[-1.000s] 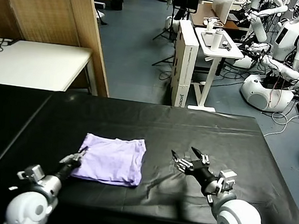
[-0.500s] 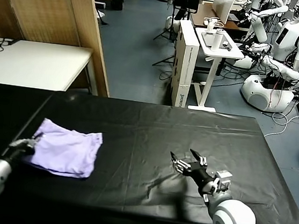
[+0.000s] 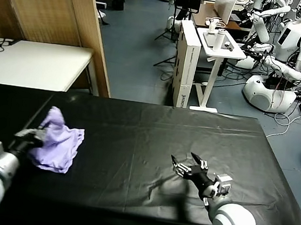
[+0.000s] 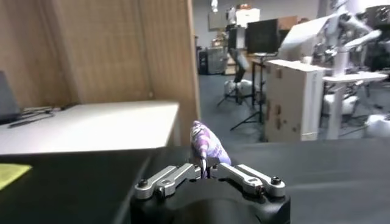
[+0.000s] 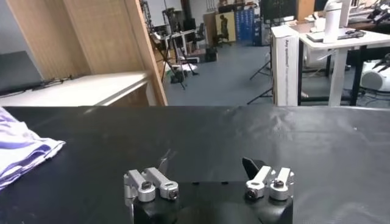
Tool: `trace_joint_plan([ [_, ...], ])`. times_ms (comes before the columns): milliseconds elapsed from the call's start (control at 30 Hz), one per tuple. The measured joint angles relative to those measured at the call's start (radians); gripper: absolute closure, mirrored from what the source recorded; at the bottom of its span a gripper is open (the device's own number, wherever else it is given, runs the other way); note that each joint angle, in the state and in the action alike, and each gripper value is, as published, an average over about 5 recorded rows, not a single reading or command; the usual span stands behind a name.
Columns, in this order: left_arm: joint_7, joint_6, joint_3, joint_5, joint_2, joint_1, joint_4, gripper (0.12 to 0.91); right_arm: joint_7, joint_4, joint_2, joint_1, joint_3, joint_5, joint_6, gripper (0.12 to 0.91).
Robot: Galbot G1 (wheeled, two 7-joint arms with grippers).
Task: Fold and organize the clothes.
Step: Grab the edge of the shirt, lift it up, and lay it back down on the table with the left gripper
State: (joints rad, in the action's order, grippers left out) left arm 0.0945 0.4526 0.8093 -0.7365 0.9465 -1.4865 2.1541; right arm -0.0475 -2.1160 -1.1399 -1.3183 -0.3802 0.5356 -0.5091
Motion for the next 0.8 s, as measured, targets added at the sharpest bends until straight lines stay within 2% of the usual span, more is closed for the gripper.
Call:
trace_joint_plan([
  [133,0.019,0.017,-0.122,0.035,0.094,0.037,0.043,0.856,0.000,-0.002,-0.003,-0.009,-0.005,-0.009,0.000,0.118],
  [367,0.020,0.017,-0.325,0.123,0.241,0.096,0.026,0.856,-0.001,0.004,-0.009,-0.010,-0.001,-0.020,-0.001,0.118],
  [533,0.023,0.015,-0.415,0.175,0.330,0.120,-0.014,0.856,-0.007,0.013,-0.010,0.007,0.015,-0.006,-0.009,0.118],
  [633,0.021,0.015,-0.444,0.199,0.364,0.121,-0.025,0.852,-0.019,0.020,-0.007,0.021,0.029,0.033,-0.029,0.118],
  [733,0.017,0.017,-0.455,0.210,0.377,0.116,-0.024,0.760,-0.038,0.031,-0.006,0.041,0.051,0.092,-0.057,0.118],
  [800,0.014,0.016,-0.455,0.211,0.380,0.111,-0.017,0.633,-0.051,0.039,-0.008,0.057,0.070,0.136,-0.076,0.118],
])
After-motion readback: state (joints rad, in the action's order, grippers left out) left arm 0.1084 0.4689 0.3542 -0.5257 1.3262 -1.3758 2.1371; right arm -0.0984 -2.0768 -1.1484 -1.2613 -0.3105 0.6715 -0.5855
